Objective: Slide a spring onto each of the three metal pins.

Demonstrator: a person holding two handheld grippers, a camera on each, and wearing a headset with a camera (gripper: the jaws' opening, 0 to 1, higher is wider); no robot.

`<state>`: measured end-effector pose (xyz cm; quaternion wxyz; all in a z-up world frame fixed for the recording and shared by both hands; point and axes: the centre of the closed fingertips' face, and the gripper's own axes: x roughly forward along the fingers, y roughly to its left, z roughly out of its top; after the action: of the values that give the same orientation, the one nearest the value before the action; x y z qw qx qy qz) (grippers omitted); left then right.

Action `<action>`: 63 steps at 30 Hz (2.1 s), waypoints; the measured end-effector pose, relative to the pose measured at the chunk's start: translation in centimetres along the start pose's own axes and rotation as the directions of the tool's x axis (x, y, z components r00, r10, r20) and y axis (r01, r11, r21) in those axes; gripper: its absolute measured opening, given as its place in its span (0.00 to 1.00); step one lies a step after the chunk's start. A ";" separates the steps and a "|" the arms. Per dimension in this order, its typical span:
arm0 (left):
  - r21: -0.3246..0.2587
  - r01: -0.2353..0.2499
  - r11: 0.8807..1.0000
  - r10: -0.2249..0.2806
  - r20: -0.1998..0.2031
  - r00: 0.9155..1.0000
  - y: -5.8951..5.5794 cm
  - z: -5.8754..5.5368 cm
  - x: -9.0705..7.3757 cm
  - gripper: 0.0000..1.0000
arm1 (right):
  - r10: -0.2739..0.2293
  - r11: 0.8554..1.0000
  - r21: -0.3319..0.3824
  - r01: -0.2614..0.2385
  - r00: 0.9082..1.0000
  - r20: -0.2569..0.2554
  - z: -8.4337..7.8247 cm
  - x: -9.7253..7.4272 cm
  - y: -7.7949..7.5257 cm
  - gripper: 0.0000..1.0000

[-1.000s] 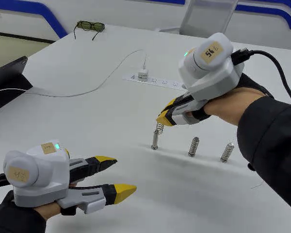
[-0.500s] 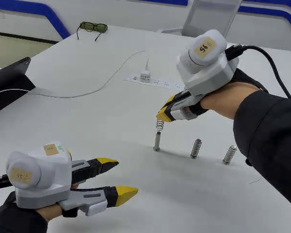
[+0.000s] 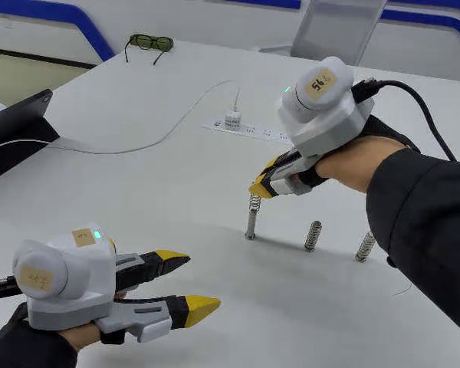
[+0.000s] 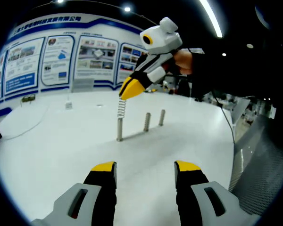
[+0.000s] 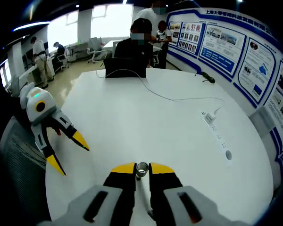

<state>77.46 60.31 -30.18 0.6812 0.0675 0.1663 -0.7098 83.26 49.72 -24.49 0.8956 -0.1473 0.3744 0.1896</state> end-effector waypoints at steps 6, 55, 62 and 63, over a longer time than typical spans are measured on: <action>-0.003 0.001 1.000 -0.001 -0.002 1.000 0.0 -0.2 0.0 0.50 | 0.001 1.000 0.003 -0.001 1.000 -0.004 -0.2 0.2 -0.1 0.11; -0.007 0.001 1.000 -0.001 -0.017 1.000 -0.2 -0.5 0.2 0.50 | 0.022 0.998 0.062 -0.019 0.998 -0.053 -3.5 3.7 0.1 0.12; -0.006 0.004 1.000 -0.004 -0.020 1.000 -0.2 -0.6 0.2 0.50 | 0.024 0.997 0.069 -0.020 0.998 -0.060 -3.9 4.0 0.2 0.12; -0.007 0.003 1.000 -0.003 -0.020 1.000 -0.2 -0.6 0.2 0.50 | 0.025 0.997 0.070 -0.021 0.998 -0.061 -3.9 4.1 0.2 0.12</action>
<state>77.16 60.33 -30.75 0.6784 0.0722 0.1757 -0.7097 83.41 49.26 -30.13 0.8860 -0.1177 0.4099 0.1821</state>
